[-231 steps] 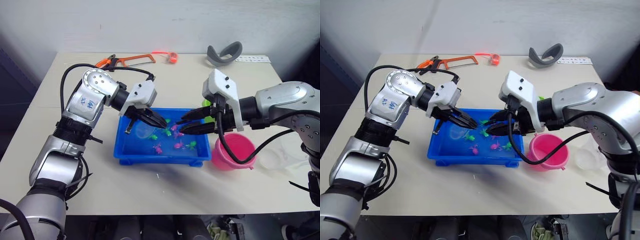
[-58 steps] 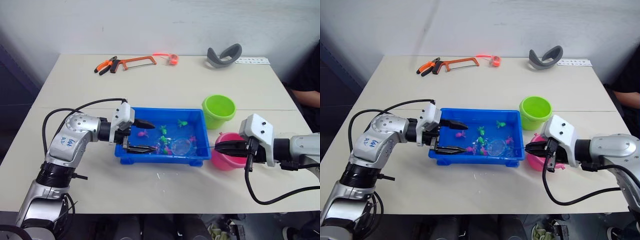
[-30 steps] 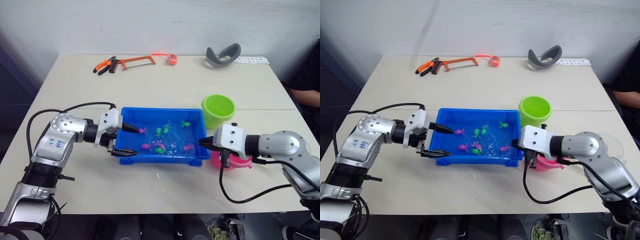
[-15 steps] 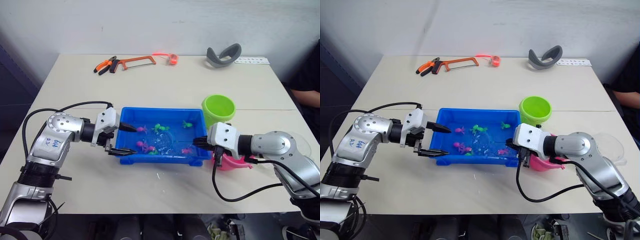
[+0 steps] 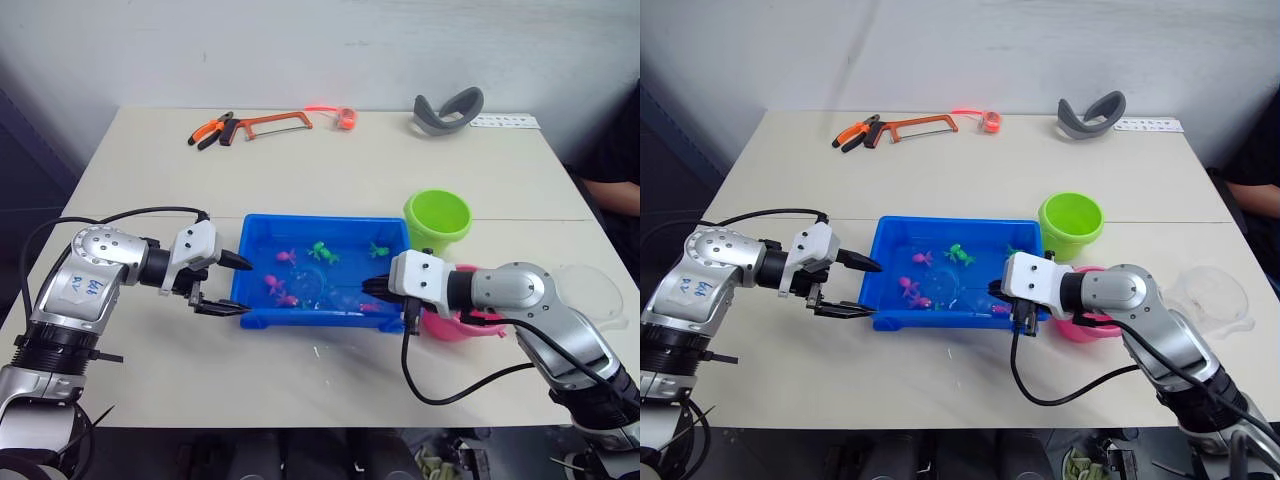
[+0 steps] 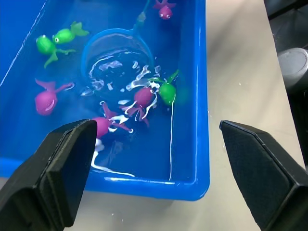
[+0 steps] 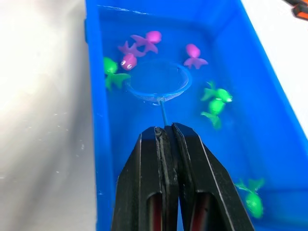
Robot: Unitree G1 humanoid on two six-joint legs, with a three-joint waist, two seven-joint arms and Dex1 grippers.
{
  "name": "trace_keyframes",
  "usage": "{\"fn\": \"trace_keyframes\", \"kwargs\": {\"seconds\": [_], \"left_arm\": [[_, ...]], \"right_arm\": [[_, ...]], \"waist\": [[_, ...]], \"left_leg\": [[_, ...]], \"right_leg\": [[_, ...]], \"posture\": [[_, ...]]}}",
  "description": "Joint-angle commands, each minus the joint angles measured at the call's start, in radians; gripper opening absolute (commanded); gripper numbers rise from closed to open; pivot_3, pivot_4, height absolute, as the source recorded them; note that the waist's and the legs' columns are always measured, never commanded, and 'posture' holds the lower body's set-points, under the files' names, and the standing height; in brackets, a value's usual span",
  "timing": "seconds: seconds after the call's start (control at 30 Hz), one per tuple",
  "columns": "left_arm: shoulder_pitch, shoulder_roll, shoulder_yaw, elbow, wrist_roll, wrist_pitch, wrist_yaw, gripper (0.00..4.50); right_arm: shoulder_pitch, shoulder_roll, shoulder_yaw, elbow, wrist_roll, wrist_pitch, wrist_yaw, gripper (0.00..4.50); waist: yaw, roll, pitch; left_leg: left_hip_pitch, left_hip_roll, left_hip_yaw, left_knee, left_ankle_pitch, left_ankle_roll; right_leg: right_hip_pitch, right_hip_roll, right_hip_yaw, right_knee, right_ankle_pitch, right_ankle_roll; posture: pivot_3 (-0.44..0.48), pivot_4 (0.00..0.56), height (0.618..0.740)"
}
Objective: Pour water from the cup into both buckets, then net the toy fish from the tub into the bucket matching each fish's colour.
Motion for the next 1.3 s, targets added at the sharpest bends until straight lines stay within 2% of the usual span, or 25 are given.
{"fn": "trace_keyframes", "kwargs": {"seconds": [0.03, 0.4, 0.73, 1.3], "left_arm": [[0.002, 0.029, 0.032, -0.009, 0.001, -0.009, -0.01, 4.44], [0.014, 0.086, 0.041, 0.022, 0.01, -0.02, -0.034, 4.44], [0.01, 0.093, 0.055, 0.035, 0.009, -0.026, -0.021, 4.44], [-0.084, -0.005, 0.029, 0.095, 0.012, -0.05, -0.013, 4.44]], "right_arm": [[-0.017, 0.012, 0.0, -0.027, 0.003, -0.002, 0.007, 0.0], [-0.069, 0.096, 0.068, 0.042, -0.034, -0.031, 0.001, 0.0], [-0.114, 0.205, 0.055, 0.09, 0.059, 0.058, 0.027, 0.0], [-0.036, 0.071, -0.093, 0.004, 0.096, 0.089, 0.013, 0.0]], "waist": [[0.0, 0.0, 0.0], [-0.002, 0.0, 0.0], [-0.001, 0.0, 0.0], [0.0, 0.0, 0.0]], "left_leg": [[0.0, 0.0, 0.0, 0.0, 0.0, 0.0], [0.0, 0.0, 0.0, 0.0, 0.0, 0.0], [0.0, 0.0, 0.0, 0.0, 0.0, 0.0], [0.0, 0.0, 0.0, -0.001, 0.0, 0.0]], "right_leg": [[0.0, 0.0, 0.0, 0.0, 0.0, 0.0], [0.0, 0.0, 0.0, 0.0, 0.0, 0.0], [-0.001, 0.0, 0.0, 0.001, 0.0, 0.0], [-0.001, 0.0, 0.0, 0.001, 0.0, 0.0]], "posture": [[0.0, 0.15, 0.74], [0.0, 0.15, 0.74], [0.0, 0.15, 0.74], [0.0, 0.15, 0.74]]}}
